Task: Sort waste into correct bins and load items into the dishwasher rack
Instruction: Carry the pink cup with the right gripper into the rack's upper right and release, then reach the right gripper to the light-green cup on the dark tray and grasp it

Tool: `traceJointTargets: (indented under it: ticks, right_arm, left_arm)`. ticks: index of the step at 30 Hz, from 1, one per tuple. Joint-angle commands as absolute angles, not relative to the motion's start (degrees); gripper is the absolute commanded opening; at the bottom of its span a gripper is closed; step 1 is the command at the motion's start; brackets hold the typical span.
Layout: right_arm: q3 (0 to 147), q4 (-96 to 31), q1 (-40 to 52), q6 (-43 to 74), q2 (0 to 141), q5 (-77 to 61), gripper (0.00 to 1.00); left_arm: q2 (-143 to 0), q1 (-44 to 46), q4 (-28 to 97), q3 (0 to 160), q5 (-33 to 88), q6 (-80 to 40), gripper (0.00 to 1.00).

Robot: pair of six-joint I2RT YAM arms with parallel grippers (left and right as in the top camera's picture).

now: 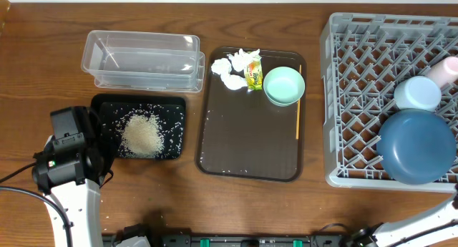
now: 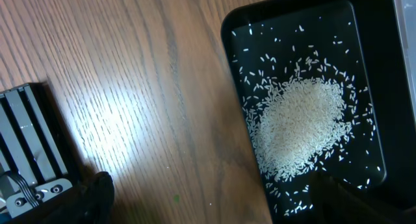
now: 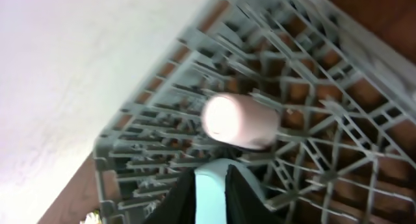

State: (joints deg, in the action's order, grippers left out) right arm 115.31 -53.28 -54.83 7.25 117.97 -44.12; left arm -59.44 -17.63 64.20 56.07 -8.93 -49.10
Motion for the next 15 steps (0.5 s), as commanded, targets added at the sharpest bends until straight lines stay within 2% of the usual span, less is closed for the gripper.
traceJointTargets:
  ticks: [1,2,5,8,9,12,15]
  right_arm:
    - [115.5,-53.0,-49.2,10.0,113.3,-43.7,0.20]
    - [115.5,-53.0,-47.4,10.5,112.4,-43.7,0.25]
    - [115.5,-53.1,-39.5,11.1,110.1,-43.6,0.57]
    - [115.5,-52.6,-30.0,8.4,109.3,-42.4,0.75]
    - [115.5,-52.5,-26.1,5.8,109.3,-42.4,0.99]
    - [115.5,-52.6,-14.1,-3.6,109.6,-42.4,0.99]
    - [115.4,-52.5,-3.3,-7.6,110.3,-41.3,0.99]
  left_arm:
    - [-59.5,-18.0,64.4,57.1,-8.8,-48.7,0.97]
    - [-59.5,-18.0,64.4,57.1,-8.8,-48.7,0.97]
    - [-59.5,-18.0,64.4,57.1,-8.8,-48.7,0.97]
    - [-59.5,-18.0,64.4,57.1,-8.8,-48.7,0.97]
    - [-59.5,-18.0,64.4,57.1,-8.8,-48.7,0.97]
    - [-59.5,-18.0,64.4,57.1,-8.8,-48.7,0.97]
    - [-59.5,-18.0,64.4,57.1,-8.8,-48.7,0.97]
